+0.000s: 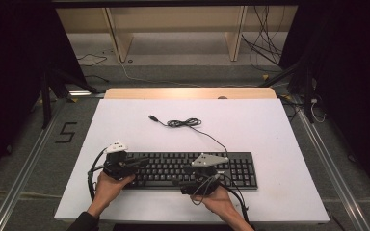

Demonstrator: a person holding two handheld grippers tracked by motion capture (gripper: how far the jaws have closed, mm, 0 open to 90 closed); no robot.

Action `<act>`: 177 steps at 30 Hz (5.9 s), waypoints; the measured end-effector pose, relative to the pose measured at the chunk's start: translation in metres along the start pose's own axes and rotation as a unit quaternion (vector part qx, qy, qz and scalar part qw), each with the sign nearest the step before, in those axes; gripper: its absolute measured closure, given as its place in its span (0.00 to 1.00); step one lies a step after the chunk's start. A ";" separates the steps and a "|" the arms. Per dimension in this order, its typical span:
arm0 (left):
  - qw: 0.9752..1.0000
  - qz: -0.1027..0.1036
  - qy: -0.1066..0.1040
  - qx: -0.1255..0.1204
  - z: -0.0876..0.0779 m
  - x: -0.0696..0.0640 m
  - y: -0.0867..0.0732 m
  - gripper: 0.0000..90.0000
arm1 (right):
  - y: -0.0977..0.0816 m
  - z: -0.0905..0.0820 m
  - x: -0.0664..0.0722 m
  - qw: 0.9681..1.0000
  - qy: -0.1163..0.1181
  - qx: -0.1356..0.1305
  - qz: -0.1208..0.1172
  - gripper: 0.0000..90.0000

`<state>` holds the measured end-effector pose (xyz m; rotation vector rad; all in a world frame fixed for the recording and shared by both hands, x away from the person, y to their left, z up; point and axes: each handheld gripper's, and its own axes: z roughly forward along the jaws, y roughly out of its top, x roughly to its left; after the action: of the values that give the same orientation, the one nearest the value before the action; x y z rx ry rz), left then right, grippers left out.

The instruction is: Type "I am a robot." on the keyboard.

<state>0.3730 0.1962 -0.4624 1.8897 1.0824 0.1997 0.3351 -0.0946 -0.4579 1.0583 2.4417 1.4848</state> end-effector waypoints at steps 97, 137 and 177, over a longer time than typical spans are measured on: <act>0.999 -0.025 -0.033 -0.035 -0.014 -0.002 -0.014 0.40 | 0.005 0.010 -0.017 0.999 -0.032 0.016 0.005 0.50; 0.999 -0.006 -0.031 -0.043 -0.022 -0.008 -0.023 0.34 | 0.012 0.035 -0.034 0.994 -0.091 0.058 0.016 1.00; 0.998 -0.001 -0.027 -0.059 -0.028 -0.009 -0.024 0.34 | 0.016 0.030 -0.018 0.999 -0.030 0.019 0.015 0.51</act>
<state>0.3379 0.2117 -0.4628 1.7784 1.0142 0.2058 0.3694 -0.0781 -0.4651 1.1330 2.4329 1.4006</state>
